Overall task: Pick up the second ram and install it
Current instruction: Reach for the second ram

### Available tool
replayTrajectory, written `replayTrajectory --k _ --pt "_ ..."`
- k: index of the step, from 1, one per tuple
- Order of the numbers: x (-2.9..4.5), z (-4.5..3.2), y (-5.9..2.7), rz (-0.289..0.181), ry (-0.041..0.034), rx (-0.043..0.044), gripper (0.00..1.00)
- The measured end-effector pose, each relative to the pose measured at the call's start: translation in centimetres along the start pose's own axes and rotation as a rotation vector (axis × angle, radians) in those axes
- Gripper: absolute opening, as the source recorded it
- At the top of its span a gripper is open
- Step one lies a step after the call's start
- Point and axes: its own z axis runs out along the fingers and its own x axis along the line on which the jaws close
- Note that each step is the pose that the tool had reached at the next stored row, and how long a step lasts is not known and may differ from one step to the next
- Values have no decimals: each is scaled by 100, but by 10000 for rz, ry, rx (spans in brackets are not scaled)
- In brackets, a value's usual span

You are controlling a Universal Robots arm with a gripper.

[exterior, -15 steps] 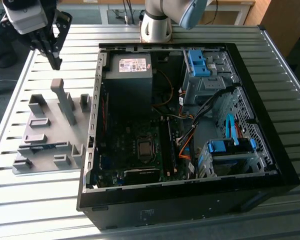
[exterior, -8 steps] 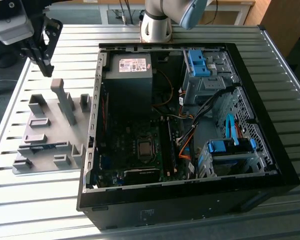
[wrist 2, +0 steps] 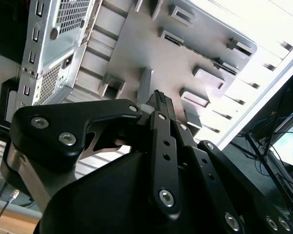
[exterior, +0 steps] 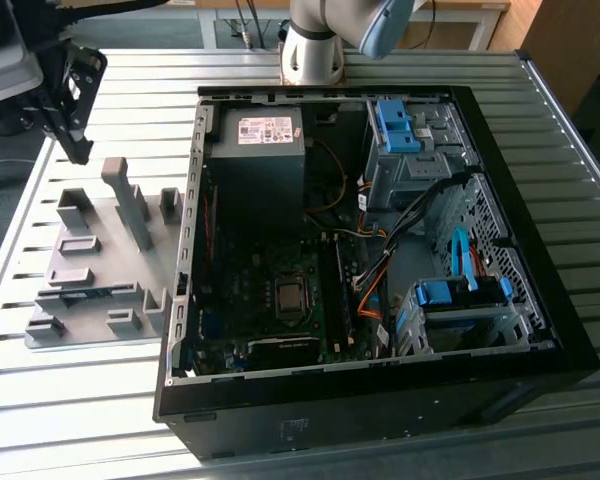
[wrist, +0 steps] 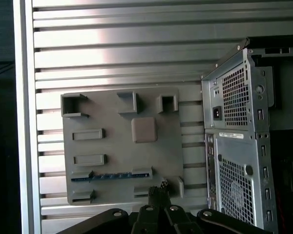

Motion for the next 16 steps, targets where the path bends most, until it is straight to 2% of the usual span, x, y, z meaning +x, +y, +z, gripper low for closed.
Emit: replayTrajectory --k 16 --pt "486 7 -48 2 1 1 10"
